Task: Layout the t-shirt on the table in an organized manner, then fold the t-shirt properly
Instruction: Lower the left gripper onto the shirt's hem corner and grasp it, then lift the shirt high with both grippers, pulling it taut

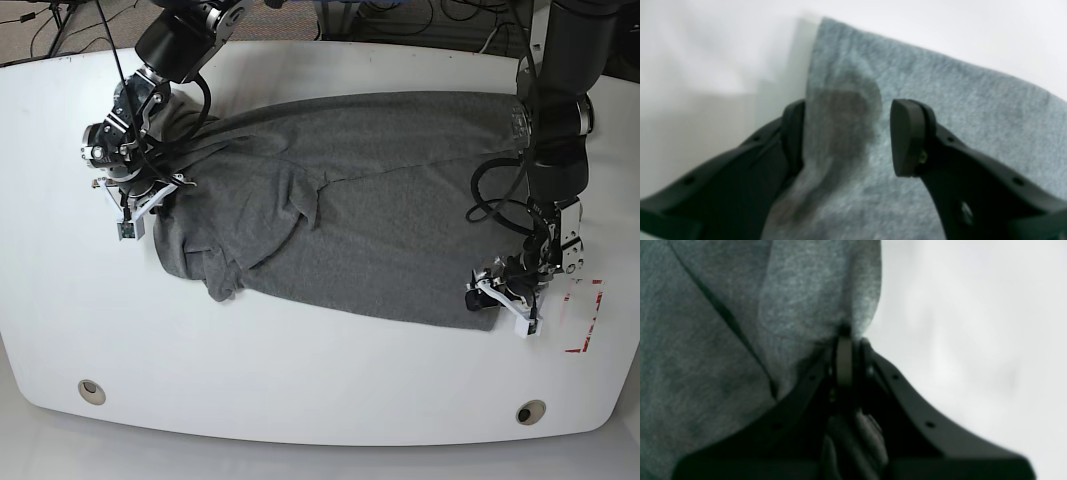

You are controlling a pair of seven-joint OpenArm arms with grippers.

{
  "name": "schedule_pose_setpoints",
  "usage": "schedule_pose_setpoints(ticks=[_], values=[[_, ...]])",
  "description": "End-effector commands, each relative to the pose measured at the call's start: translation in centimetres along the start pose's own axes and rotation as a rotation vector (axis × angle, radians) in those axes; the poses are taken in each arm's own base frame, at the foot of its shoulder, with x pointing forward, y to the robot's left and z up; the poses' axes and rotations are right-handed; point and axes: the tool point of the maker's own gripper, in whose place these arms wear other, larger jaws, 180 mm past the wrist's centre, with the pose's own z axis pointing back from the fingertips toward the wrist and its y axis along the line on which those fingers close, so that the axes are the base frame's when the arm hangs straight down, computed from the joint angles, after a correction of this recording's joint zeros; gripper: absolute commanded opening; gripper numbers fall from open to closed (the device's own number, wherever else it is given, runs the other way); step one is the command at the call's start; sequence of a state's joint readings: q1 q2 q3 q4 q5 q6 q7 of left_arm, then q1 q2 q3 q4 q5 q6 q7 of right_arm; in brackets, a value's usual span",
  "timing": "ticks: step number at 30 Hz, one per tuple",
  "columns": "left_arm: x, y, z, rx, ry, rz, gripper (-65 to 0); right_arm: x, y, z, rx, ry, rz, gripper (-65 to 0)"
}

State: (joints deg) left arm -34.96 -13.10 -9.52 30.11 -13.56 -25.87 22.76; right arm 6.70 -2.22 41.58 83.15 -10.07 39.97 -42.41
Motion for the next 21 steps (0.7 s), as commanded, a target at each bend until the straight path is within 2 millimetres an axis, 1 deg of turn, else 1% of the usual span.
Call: schedule_pose_setpoints(ticks=[1, 4, 6, 7, 9, 11, 13, 17, 20, 21], values=[[2.1, -0.5, 0.1, -0.009, -0.035, -0.009, -31.5, -0.4, -0.4, 0.1, -0.014, 0.034, 0.014, -65.0], [3.0, -0.8, 0.1, -0.013, -0.049, -0.014, -32.6, -0.4, -0.4, 0.1, -0.014, 0.034, 0.014, -65.0], [2.9, -0.8, 0.1, -0.012, -0.047, -0.016, -37.6, -0.4, -0.4, 0.1, -0.014, 0.034, 0.014, -65.0], [2.9, -0.7, 0.1, -0.01, -0.045, -0.02, -41.5, -0.4, -0.4, 0.1, -0.014, 0.034, 0.014, -65.0], [2.6, -0.5, 0.1, 0.003, -0.03, -0.045, -52.8, -0.4, -0.4, 0.1, -0.014, 0.034, 0.014, -65.0], [2.3, -0.4, 0.0, 0.015, -0.013, -0.074, -60.4, -0.4, -0.4, 0.1, -0.014, 0.034, 0.014, -65.0], [2.1, -0.9, -0.3, 0.015, -0.002, -0.094, -62.9, -0.4, -0.4, 0.1, -0.016, 0.036, 0.015, -65.0], [2.1, -1.1, -0.3, 0.014, -0.004, -0.102, -63.5, -0.2, -0.4, 0.2, -0.018, 0.032, 0.019, -65.0], [2.4, -1.0, -0.3, 0.017, -0.012, -0.1, -64.6, 0.6, -0.5, 0.6, -0.03, 0.01, 0.032, -65.0], [2.8, -1.0, -0.1, 0.017, -0.024, -0.102, -64.7, 1.3, -0.3, 0.8, -0.031, -0.003, 0.056, -65.0]])
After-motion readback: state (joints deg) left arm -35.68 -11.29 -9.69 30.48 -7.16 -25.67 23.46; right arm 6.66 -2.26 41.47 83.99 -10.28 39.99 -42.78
